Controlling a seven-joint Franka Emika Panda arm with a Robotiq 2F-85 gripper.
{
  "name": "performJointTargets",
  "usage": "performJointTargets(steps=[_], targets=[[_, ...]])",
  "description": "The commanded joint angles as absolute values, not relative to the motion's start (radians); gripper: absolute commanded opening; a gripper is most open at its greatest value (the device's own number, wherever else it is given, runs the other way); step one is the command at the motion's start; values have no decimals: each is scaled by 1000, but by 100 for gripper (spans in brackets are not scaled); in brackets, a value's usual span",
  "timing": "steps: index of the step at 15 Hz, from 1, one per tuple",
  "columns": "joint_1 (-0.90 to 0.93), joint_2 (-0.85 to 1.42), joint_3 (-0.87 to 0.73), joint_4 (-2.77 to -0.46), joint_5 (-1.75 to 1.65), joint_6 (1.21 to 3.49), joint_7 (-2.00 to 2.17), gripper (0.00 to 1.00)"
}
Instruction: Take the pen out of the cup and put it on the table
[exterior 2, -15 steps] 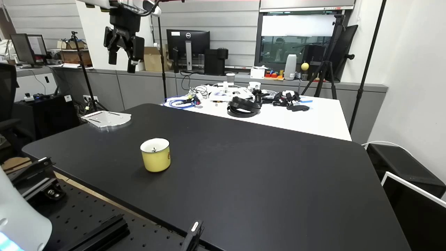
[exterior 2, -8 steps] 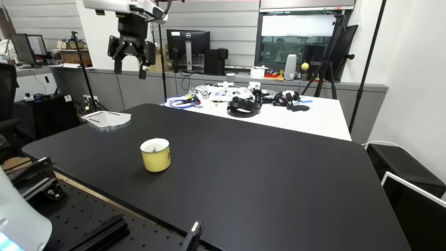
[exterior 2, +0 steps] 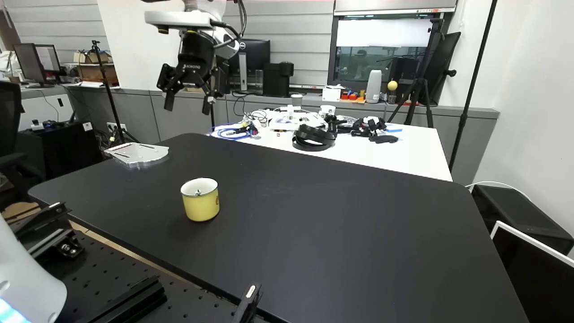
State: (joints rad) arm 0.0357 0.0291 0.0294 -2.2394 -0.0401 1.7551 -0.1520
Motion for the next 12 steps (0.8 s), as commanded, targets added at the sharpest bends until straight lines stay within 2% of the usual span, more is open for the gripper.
performJointTargets(steps=[1,7,12], targets=[[23,174,25,-2100,-71,1629,-256,100],[8,330,34,-2001,-129,1512,-373,100],[6,423,38,-1982,-180,1497,-394,100]])
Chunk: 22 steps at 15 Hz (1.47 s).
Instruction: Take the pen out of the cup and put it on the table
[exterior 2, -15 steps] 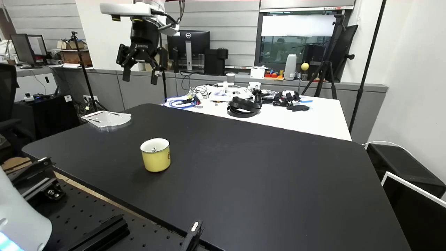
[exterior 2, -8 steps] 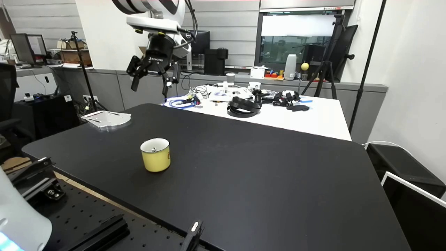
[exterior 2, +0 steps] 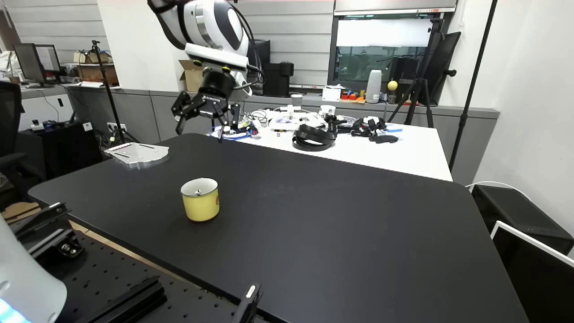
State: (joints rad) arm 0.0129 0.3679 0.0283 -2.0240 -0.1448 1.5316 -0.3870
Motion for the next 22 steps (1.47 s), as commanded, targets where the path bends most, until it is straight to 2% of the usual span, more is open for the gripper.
performJointTargets(steps=[1,14,22], targets=[[4,436,37,-1984,-192,1500,-396,100],[-31,516,55,-2008,-221,1556,-504,100],[-54,509,64,-2030,-193,1700,-529,100]])
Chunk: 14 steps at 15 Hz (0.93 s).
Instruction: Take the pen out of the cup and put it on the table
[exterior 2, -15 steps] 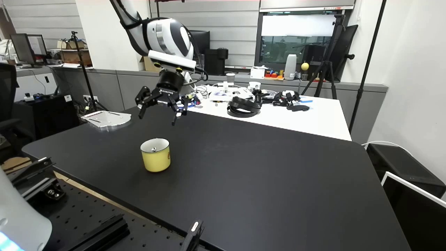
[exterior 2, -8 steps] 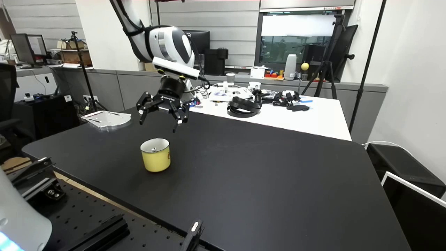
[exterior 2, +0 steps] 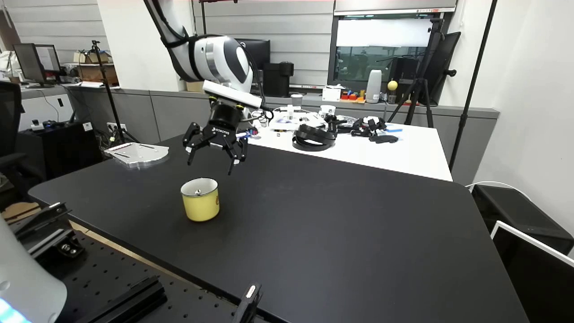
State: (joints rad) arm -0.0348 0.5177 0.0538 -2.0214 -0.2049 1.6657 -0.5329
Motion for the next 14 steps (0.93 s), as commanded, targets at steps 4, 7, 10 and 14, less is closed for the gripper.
performJointTargets(steps=[4,7,10,14], targets=[[-48,520,64,-2019,-204,1687,-530,100],[-48,520,64,-2019,-204,1688,-530,100],[-48,520,64,-2020,-203,1688,-530,100],[-48,520,64,-2020,-203,1688,-530,100]])
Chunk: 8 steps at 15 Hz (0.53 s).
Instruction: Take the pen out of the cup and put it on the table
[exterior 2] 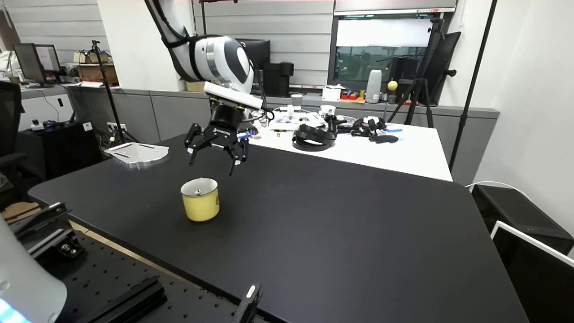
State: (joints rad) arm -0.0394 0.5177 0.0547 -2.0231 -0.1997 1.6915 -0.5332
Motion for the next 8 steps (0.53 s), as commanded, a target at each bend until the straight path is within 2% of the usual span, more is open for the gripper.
performJointTargets(steps=[1,8], targets=[[-48,520,64,-2020,-203,1688,-530,100],[-36,531,77,-2049,-211,1690,-526,100]])
